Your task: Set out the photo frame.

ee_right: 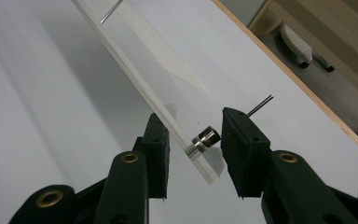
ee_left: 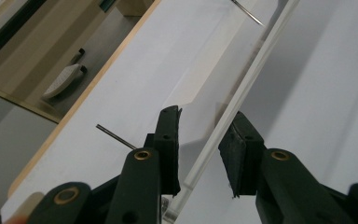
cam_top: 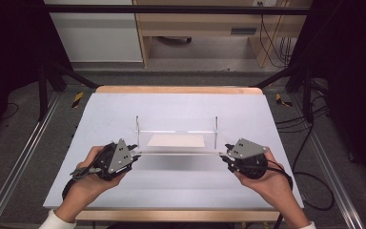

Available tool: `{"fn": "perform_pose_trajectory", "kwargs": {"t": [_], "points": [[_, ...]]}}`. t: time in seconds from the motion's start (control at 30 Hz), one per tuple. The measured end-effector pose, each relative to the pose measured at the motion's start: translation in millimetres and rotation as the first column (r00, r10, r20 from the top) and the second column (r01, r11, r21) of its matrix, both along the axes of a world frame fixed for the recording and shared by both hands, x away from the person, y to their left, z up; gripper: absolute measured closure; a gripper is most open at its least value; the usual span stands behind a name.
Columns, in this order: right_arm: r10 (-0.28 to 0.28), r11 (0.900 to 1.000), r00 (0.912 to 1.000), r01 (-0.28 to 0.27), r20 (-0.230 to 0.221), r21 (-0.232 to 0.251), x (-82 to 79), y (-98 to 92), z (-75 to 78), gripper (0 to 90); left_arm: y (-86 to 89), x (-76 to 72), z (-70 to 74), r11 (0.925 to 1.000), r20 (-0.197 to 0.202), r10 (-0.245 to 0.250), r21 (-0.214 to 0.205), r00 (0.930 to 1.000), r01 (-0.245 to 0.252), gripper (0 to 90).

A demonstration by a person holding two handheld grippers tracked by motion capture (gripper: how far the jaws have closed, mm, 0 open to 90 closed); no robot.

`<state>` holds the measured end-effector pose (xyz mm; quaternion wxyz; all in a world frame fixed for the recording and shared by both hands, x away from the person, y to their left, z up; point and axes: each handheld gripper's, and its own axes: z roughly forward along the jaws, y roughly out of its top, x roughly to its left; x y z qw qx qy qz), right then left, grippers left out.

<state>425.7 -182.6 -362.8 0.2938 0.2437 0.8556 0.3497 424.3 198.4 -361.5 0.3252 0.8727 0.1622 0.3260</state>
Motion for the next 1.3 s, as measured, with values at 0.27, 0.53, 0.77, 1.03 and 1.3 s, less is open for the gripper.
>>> {"fn": "perform_pose_trajectory", "kwargs": {"t": [0.27,0.53,0.77,1.03,1.3], "points": [[0.005,1.0000,1.0000,-0.005,-0.005,0.001,4.2,5.2,6.1,64.5,-0.1,8.2,9.0,0.9999,-0.014,-0.004,0.016,0.9999,0.004,68.2],[0.005,1.0000,0.9999,-0.005,-0.015,-0.005,6.4,8.5,10.5,65.3,2.3,14.8,14.2,0.9999,-0.026,-0.005,0.016,0.9996,0.006,68.0],[0.015,0.9971,0.9998,-0.014,-0.009,0.074,24.1,2.1,20.7,61.3,1.1,32.3,31.3,0.9996,-0.053,-0.004,0.028,0.9986,0.005,67.0],[0.009,0.9848,0.9961,-0.024,0.088,0.172,38.9,-5.5,13.4,55.7,1.2,54.0,47.4,0.9996,-0.083,-0.007,0.026,0.9966,0.009,65.1],[-0.033,0.9763,0.9904,0.003,0.135,0.217,51.1,-8.6,3.9,58.9,0.2,68.5,56.0,0.9997,-0.089,-0.003,0.025,0.9960,0.005,63.5]]}}
